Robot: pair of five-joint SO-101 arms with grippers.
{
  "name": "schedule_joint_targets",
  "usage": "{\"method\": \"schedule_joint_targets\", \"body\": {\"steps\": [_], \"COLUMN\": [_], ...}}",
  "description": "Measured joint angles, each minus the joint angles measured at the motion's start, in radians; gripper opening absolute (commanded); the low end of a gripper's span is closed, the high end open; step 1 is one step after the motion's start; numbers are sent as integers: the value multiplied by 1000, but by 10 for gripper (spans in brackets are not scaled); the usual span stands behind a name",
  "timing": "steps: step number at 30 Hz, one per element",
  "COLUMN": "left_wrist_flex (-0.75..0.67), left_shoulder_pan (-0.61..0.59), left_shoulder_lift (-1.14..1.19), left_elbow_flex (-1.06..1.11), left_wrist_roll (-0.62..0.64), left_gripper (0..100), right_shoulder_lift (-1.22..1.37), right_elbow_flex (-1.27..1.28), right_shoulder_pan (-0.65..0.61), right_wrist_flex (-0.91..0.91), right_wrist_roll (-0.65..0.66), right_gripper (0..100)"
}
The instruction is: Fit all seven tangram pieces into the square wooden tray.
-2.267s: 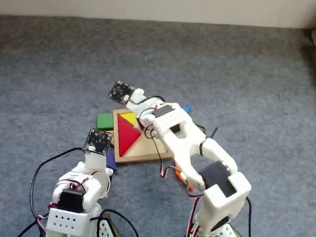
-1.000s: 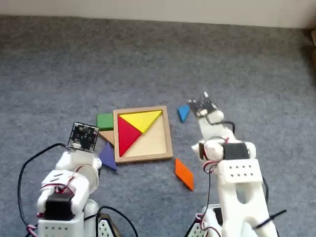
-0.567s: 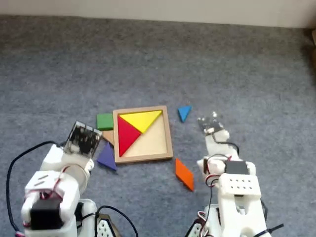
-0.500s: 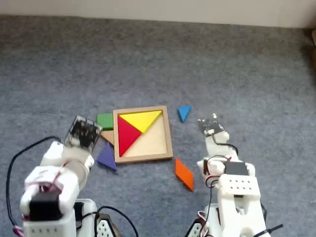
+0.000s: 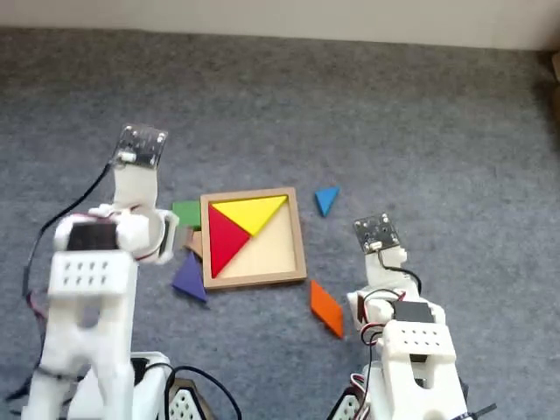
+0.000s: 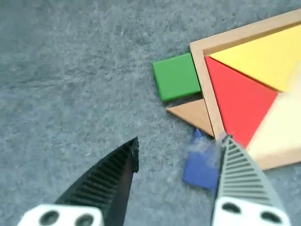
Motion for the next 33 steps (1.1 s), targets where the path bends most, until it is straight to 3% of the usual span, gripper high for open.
{"method": "schedule_joint_targets", "body": {"steps": [5, 10, 24, 33], "left_wrist_flex": [-141, -173, -176, -60], "left_shoulder_pan": [0, 0, -9, -61], "left_shoulder_lift": [244, 460, 942, 968], "left_elbow_flex": [-29, -141, -488, -566], "left_wrist_roll": [5, 11, 81, 37], "left_gripper": [277, 277, 277, 247], "right_shoulder_lift": [0, 0, 0, 0], "right_elbow_flex": [0, 0, 0, 0], "right_shoulder_pan": [0, 0, 0, 0], "right_wrist_flex": [0, 0, -2, -2], "right_wrist_roll": [0, 0, 0, 0], "right_gripper": [23, 23, 23, 23]}}
